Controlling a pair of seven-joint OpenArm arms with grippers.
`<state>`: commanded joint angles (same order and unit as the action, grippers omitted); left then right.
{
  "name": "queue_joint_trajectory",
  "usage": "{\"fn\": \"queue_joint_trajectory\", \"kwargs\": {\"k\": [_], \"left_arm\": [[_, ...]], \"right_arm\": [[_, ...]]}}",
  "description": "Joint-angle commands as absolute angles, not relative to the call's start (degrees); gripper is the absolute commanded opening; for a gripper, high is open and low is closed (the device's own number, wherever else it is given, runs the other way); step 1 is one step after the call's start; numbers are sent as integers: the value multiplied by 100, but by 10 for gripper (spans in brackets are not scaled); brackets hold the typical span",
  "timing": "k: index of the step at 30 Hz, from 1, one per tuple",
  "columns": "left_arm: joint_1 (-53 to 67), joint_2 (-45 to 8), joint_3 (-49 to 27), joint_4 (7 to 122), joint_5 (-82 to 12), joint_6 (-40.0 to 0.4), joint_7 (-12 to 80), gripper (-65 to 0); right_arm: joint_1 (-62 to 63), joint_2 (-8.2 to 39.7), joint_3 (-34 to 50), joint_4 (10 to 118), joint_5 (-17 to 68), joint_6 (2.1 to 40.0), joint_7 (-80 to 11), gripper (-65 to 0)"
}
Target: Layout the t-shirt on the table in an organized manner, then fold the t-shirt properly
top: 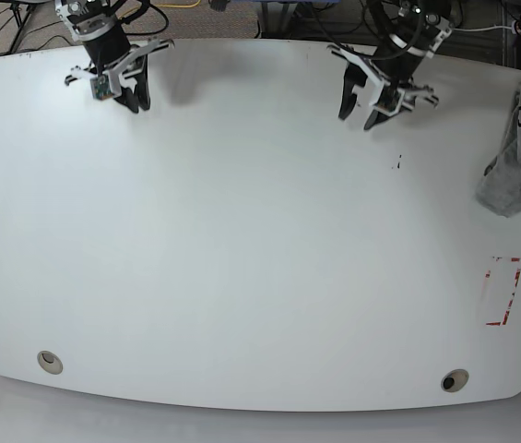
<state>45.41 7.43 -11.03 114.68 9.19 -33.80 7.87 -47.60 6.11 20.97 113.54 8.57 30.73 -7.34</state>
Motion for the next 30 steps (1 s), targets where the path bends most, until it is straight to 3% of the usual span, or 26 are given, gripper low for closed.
{"fn": "queue_joint_trajectory", "kwargs": {"k": [10, 16, 24, 30], "left_arm": [[6220, 699, -1068, 11415, 716, -3398, 787, -413], [6835, 242, -1051, 11143, 426, -3424, 796, -413], [6229, -462, -1051, 9446, 13, -3407, 796, -413], [5385, -725, -1024, 7978, 4, -3398, 778, -413]], "right_arm": [[-6229, 602, 2053, 11495, 1270, 3108, -716, -556], [-6905, 488, 1736, 11310, 1244, 3116, -716, -556], [-6519, 549, 1253, 9974, 1138, 3116, -673, -556], [-5815, 523, 1226, 8760, 470, 3108, -365, -556]]}}
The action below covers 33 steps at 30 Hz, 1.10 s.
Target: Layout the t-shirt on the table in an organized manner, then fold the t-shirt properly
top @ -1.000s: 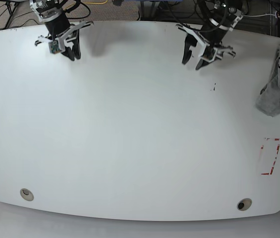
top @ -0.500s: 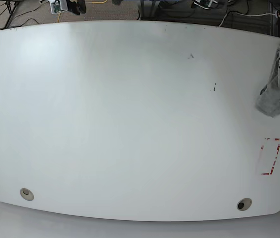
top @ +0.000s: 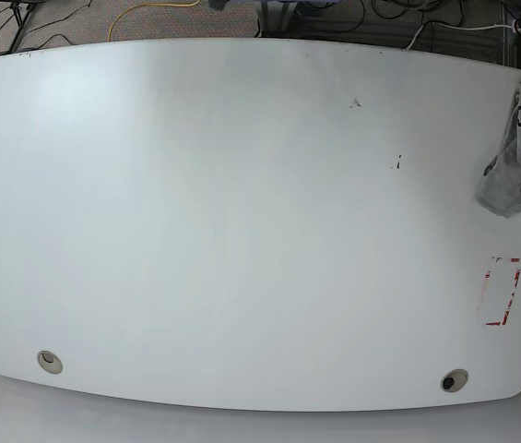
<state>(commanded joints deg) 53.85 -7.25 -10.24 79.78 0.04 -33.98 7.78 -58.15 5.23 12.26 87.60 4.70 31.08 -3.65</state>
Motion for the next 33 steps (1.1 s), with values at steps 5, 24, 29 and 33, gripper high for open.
{"fn": "queue_joint_trajectory", "kwargs": {"k": [5, 24, 29, 33], "left_arm": [[4620, -778, -1024, 6818, 31, -3407, 778, -413], [1965, -998, -1024, 3002, 31, -3380, 760, -413], [1525, -1015, -1024, 2422, 31, -3371, 576, -413], [1349, -1024, -1015, 2070, 40, -3020, 435, -413]], "right_arm": [[-5156, 453, 1226, 7767, 31, 3108, -224, -556], [-3011, 497, 1226, 4541, -224, 3046, 321, -556], [-2615, 497, 1226, 3987, -233, 3037, 330, -556], [-2325, 541, 1226, 3618, -233, 2985, 330, -556]]}}
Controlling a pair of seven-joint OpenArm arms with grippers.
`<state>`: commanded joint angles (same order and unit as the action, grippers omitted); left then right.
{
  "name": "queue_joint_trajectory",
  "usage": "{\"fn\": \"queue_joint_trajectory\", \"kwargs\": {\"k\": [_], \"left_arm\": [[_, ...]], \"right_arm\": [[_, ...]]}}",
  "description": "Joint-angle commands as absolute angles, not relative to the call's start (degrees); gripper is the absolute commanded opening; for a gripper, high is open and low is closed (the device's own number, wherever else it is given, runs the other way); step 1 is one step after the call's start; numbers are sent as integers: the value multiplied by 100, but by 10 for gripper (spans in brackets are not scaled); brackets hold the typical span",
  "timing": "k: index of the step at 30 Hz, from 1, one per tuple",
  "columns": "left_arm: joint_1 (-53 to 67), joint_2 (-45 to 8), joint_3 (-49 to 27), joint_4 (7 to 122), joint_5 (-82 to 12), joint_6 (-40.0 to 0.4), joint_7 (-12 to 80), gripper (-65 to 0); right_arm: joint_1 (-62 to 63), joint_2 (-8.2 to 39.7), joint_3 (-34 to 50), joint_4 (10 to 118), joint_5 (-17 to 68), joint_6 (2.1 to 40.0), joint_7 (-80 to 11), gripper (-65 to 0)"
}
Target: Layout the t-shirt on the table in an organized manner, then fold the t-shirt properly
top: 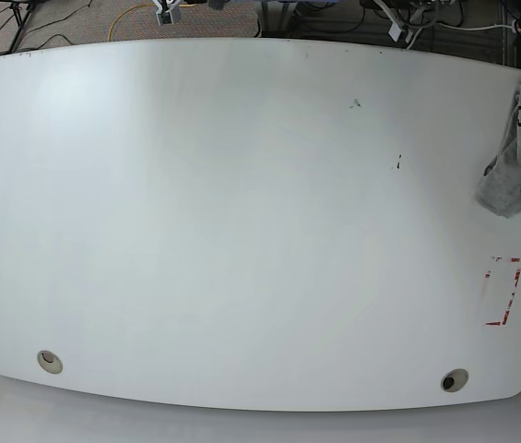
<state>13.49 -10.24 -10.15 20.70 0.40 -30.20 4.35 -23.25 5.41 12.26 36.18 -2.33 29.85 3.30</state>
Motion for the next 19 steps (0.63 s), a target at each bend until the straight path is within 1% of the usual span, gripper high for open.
{"fn": "queue_joint_trajectory", "kwargs": {"k": [2, 4, 10, 11, 12, 14, 19], "left_arm": [[1235, -1024, -1007, 1947, 66, -2712, 356, -413], [1147, -1024, -954, 1851, 198, -2510, 268, -413], [998, -980, -875, 1657, 532, -2413, 171, -413], [989, -971, -875, 1648, 532, -2360, 171, -413], [954, -954, -875, 1622, 541, -2211, 171, -413], [954, -892, -875, 1613, 541, -2097, 171, -413], [875, -857, -875, 1596, 549, -2070, 189, -413]], "right_arm": [[-2237, 558, 1226, 3530, -233, 2862, 330, -556], [-2158, 558, 1226, 3468, -233, 2747, 330, -556], [-1930, 567, 1226, 3134, -233, 2686, 330, -555], [-1912, 567, 1226, 3099, -233, 2686, 330, -553], [-1859, 576, 1226, 3011, -233, 2686, 330, -553], [-1798, 576, 1226, 2914, -233, 2686, 330, -553], [-1754, 585, 1218, 2835, -233, 2686, 338, -552]]}}
